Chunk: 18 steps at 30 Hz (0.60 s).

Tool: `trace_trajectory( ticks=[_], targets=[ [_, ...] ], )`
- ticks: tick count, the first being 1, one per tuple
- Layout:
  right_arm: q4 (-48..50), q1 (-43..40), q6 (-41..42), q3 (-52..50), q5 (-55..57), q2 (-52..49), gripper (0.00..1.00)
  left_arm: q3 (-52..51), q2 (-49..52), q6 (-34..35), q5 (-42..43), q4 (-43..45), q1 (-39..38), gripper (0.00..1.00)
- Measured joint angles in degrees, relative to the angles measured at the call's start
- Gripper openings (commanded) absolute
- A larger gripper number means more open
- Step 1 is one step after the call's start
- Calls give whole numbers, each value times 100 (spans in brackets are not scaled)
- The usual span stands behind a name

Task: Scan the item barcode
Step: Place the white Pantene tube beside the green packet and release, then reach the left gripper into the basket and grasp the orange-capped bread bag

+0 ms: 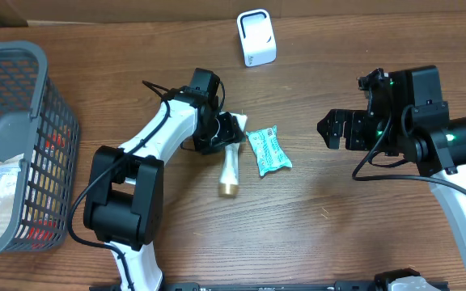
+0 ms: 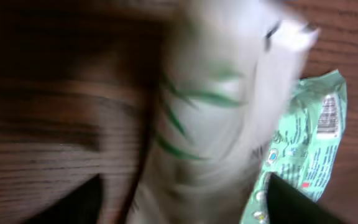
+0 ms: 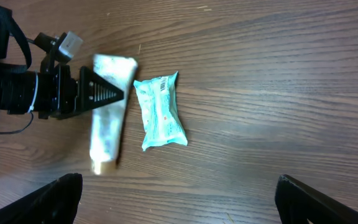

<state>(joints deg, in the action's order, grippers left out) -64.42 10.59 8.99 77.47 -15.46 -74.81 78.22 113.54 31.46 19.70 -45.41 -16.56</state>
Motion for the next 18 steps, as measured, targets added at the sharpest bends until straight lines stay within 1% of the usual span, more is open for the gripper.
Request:
trace_trajectory(
  ticks=[3, 6, 9, 11, 12, 15, 18],
  targets=[
    [-2, 0, 0, 0, -2, 0, 100, 326, 0, -245, 13, -501, 81, 86],
    [0, 0, 0, 0, 2, 0, 100, 1091, -4, -535, 22, -1191, 227, 86],
    [4, 0, 4, 0, 0, 0, 100, 2177, -28, -787, 4, -1838, 450, 88],
    [4, 0, -2, 0, 0, 0, 100, 2892, -94, -931, -57, -2229, 627, 100],
    [7, 0, -2, 0, 2, 0, 100, 3370, -170, -999, -118, -2487, 769, 100],
    [7, 0, 2, 0, 0, 0, 100, 4312, -420, -1117, -258, -2883, 1132, 100],
    [9, 0, 2, 0, 0, 0, 100, 5152, -728, -1394, -420, -3292, 1681, 99]
  ],
)
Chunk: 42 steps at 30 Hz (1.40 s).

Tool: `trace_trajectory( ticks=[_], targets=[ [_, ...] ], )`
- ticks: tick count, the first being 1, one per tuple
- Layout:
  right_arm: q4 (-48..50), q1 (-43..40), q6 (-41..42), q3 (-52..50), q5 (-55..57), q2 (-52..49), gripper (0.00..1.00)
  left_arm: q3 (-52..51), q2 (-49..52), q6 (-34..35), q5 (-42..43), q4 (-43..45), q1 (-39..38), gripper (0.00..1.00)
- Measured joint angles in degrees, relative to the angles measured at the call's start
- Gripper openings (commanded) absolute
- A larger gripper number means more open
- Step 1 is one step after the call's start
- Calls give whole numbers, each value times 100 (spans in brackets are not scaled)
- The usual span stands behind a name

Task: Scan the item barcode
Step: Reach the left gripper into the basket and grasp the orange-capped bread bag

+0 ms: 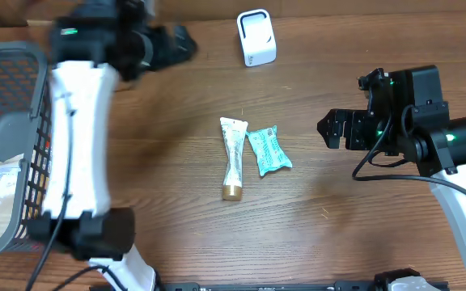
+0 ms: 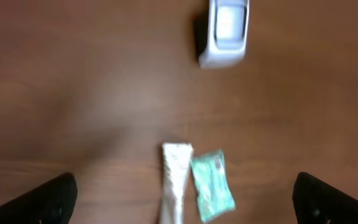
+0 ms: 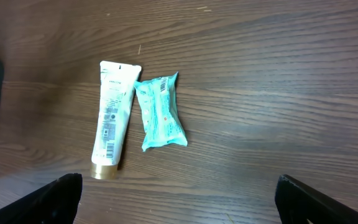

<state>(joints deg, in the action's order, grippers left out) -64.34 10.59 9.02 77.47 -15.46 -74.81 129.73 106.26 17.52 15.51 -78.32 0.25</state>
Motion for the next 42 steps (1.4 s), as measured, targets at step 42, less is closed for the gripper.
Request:
trace_trajectory(
  ticks=[42],
  targets=[
    [-85, 0, -2, 0, 2, 0, 100, -4529, -352, -1097, -544, 2385, 5045, 100]
  ],
)
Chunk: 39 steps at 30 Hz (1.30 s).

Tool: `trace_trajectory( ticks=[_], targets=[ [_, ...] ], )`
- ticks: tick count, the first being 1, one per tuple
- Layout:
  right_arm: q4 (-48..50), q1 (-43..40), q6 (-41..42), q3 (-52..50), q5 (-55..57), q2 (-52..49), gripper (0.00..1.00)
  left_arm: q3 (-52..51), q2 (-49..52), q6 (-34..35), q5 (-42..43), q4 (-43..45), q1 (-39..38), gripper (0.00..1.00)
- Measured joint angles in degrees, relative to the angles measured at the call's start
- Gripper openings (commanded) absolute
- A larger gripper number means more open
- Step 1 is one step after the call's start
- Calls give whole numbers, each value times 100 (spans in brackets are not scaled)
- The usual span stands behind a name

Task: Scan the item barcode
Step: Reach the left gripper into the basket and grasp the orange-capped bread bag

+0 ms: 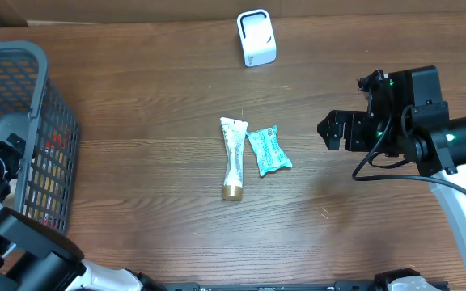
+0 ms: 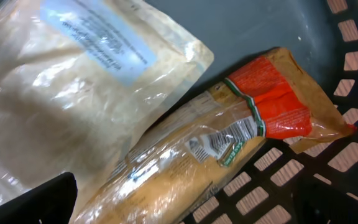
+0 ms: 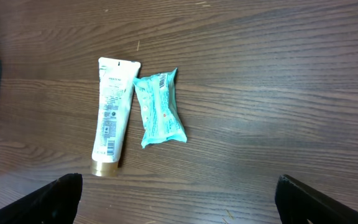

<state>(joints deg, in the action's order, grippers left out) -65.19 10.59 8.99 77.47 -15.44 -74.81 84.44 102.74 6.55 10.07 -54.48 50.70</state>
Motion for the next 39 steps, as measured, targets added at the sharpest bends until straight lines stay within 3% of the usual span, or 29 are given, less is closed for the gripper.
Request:
trace_trajectory(
  ticks=[11, 21, 31, 35, 39],
  targets=[
    [2, 0, -2, 0, 2, 0, 100, -7, 796, -380, 83, -144, -9, 96],
    [2, 0, 2, 0, 0, 0, 100, -7, 896, -546, 83, -72, -186, 86],
    [4, 0, 0, 0, 0, 0, 100, -9, 946, -887, 15, 129, -424, 85],
    [24, 0, 0, 0, 0, 0, 100, -87, 946, -988, -144, 229, -490, 76],
    [79, 0, -2, 0, 0, 0, 100, -251, 946, -1016, -205, 444, -509, 77]
  ],
)
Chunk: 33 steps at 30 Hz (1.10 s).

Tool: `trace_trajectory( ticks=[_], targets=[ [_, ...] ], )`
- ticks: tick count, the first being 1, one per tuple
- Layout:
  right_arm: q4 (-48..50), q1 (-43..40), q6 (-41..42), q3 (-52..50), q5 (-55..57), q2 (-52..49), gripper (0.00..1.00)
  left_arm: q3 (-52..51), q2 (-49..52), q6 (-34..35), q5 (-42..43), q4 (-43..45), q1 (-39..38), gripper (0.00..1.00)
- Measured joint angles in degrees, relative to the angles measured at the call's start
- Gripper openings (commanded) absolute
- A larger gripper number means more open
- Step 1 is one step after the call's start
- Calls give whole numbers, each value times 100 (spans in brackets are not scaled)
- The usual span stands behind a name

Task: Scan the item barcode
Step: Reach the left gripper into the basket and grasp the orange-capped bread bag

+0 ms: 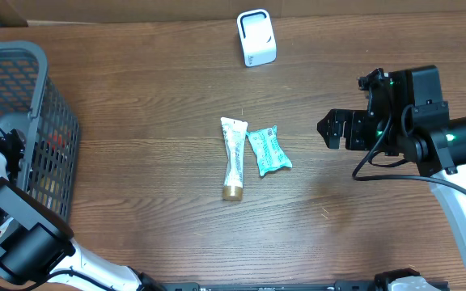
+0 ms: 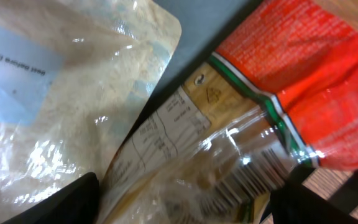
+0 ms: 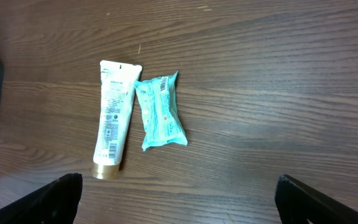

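Observation:
In the left wrist view an orange-and-red bag with a clear window and a barcode (image 2: 253,118) lies in the basket, partly under a clear pouch with a blue label (image 2: 48,93). My left gripper (image 2: 182,202) is open and low over the bag, one finger on each side of it. The white scanner (image 1: 256,38) stands at the table's back. A white tube (image 3: 112,118) and a teal packet (image 3: 160,112) lie mid-table. My right gripper (image 3: 179,205) is open, hovering to the right of them, holding nothing.
The grey wire basket (image 1: 23,56) stands at the table's left edge, with my left arm reaching into it. A cardboard wall runs along the back of the wooden table (image 1: 136,97).
My left gripper has dropped closer to the orange-and-red bag in the basket, and its fingers now stand on either side of it. The right arm, tube and packet are unmoved.
My left gripper was at the flat end of the white tube beside the teal packet. Then it was high at the back left, the tube lying on the table. Then it was open above the bags in the basket, and now it is down at the orange-and-red bag.

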<state>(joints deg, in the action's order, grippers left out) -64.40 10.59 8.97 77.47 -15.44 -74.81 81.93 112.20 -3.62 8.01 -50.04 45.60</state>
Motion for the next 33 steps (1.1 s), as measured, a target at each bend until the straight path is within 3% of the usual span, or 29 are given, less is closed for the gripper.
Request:
trace_trajectory(
  ticks=[5, 7, 8, 9, 10, 14, 23, 33],
  targets=[
    [15, 0, 2, 0, 0, 0, 100, -317, -76, -66, 4, 455, 0, 77],
    [22, 0, 0, 0, 0, 0, 100, -452, -120, -85, 4, 649, 0, 66],
    [20, 0, 2, 0, -2, 0, 100, -518, -133, -109, 11, 745, 2, 30],
    [20, 0, 2, 0, 0, 0, 100, -592, -155, -136, 28, 837, -2, 8],
    [22, 0, 2, 0, -2, 0, 100, -627, -177, -181, 46, 894, -15, 4],
    [24, 0, 2, 0, 0, 0, 100, -629, -299, -483, 57, 1075, -63, 4],
    [20, 0, 2, 0, 0, 0, 100, -525, -306, -358, -55, 879, -74, 4],
    [26, 0, 2, 0, 0, 0, 100, 931, 210, -332, -269, -841, -101, 4]
  ],
)
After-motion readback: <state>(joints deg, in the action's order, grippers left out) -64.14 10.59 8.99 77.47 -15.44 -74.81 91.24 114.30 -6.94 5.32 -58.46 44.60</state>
